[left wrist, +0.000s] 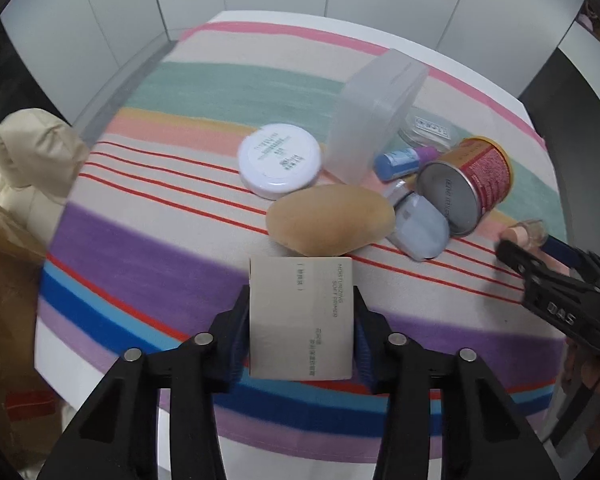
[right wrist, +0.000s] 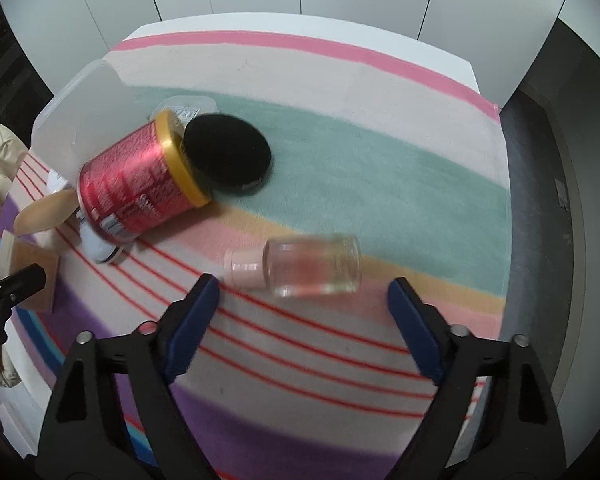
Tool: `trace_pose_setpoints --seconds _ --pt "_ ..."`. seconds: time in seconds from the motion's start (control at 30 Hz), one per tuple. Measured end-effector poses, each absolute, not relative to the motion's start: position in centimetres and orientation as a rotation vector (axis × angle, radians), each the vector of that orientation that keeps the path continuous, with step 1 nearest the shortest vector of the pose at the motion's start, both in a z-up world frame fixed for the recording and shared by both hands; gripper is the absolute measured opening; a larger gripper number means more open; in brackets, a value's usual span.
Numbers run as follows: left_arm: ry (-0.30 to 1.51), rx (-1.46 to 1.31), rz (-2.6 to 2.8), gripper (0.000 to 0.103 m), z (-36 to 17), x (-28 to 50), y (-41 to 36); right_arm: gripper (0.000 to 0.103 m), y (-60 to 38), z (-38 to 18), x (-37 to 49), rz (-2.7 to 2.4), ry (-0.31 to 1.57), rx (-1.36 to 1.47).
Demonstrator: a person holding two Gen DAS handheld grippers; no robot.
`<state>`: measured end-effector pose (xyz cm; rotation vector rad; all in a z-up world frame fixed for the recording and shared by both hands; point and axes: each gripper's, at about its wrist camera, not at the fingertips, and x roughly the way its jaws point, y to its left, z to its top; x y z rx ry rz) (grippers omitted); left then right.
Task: Organize objects
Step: 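Grasp the glass bottle with the right tool while the left tool grasps the beige box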
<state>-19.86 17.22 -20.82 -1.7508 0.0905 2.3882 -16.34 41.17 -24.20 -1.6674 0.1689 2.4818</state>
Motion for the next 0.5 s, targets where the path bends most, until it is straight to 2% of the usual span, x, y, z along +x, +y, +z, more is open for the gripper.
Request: trace_pose_setpoints --seconds 0.1,0.5 --pt "0.096 -1.748 2.383 0.043 -20.6 -19.9 17.3 0.064 40.8 -24.1 -16.6 2.530 0.123 -1.637" --pt "0.153 -1.671 2.379 0.042 -16.7 -17.4 18.4 0.063 38.2 -20.8 -13.7 2.585 0.106 -1.648"
